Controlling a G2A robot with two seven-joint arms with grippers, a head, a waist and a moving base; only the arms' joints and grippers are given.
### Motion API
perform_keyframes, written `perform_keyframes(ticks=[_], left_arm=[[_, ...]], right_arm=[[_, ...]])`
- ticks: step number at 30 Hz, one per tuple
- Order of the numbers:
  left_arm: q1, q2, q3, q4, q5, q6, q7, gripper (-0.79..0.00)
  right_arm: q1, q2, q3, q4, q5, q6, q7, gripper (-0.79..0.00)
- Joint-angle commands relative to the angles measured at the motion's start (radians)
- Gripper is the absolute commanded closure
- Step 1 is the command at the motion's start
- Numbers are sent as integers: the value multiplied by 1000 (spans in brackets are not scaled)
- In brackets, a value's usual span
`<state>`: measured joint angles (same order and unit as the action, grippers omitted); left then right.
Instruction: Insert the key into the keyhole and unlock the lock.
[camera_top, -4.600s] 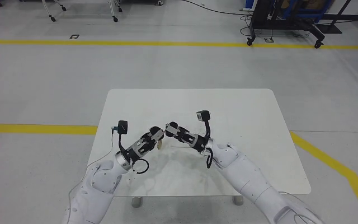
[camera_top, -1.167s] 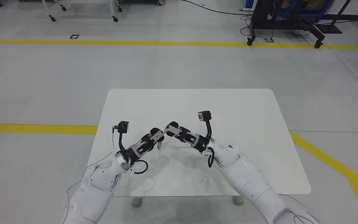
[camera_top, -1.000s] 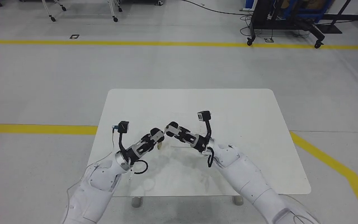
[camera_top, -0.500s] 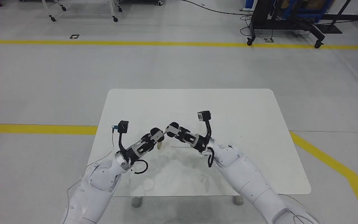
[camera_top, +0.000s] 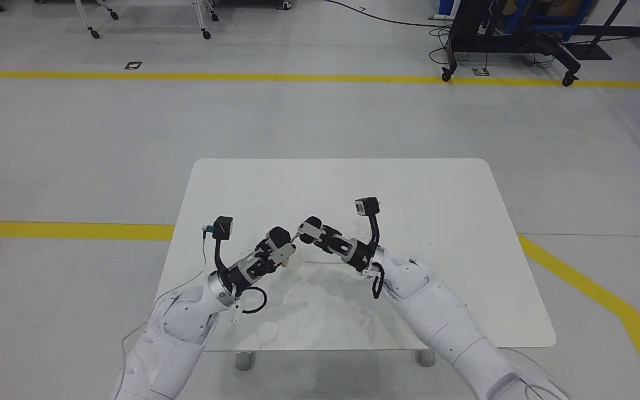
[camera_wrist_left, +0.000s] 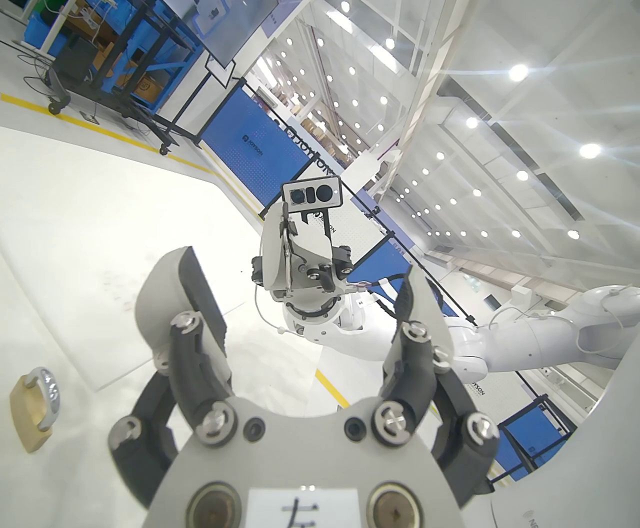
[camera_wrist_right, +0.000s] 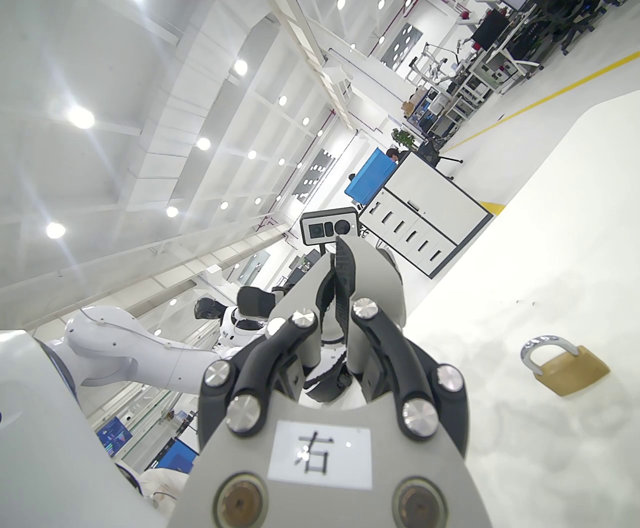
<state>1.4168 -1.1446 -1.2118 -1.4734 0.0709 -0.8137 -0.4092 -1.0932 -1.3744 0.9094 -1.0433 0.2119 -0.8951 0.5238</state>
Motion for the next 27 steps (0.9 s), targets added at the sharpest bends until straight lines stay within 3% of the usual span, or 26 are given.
perform_keyframes(ticks=[1,3,4,5,9,13,14,17,27], left_arm=[[-1,0,2,1,-3,0,-2,-785],[0,0,5,1,-4,-1,-4,-782],[0,0,7,-1,-2,-2,-8,-551],[0,0,9,-1,-2,-2,-9,-372],[-2,1,11,-1,0,-1,-10,-209],[-2,1,12,0,-1,0,-11,-105],[-2,2,11,1,-2,2,-11,-37],[-3,2,10,2,-3,8,-11,0],[-2,3,7,-2,9,24,-2,0]], right_arm=[[1,0,0,0,0,1,1,0],[0,-1,0,0,2,0,2,0],[1,-1,0,0,1,-2,3,0],[1,-1,0,0,1,-2,4,0],[-1,-2,-1,-5,6,-6,5,0],[-1,-2,1,-2,14,-8,13,0],[-1,-2,1,-2,14,-8,13,0],[-2,-2,1,-2,12,-9,15,0],[1,-4,-5,1,23,-13,31,0]])
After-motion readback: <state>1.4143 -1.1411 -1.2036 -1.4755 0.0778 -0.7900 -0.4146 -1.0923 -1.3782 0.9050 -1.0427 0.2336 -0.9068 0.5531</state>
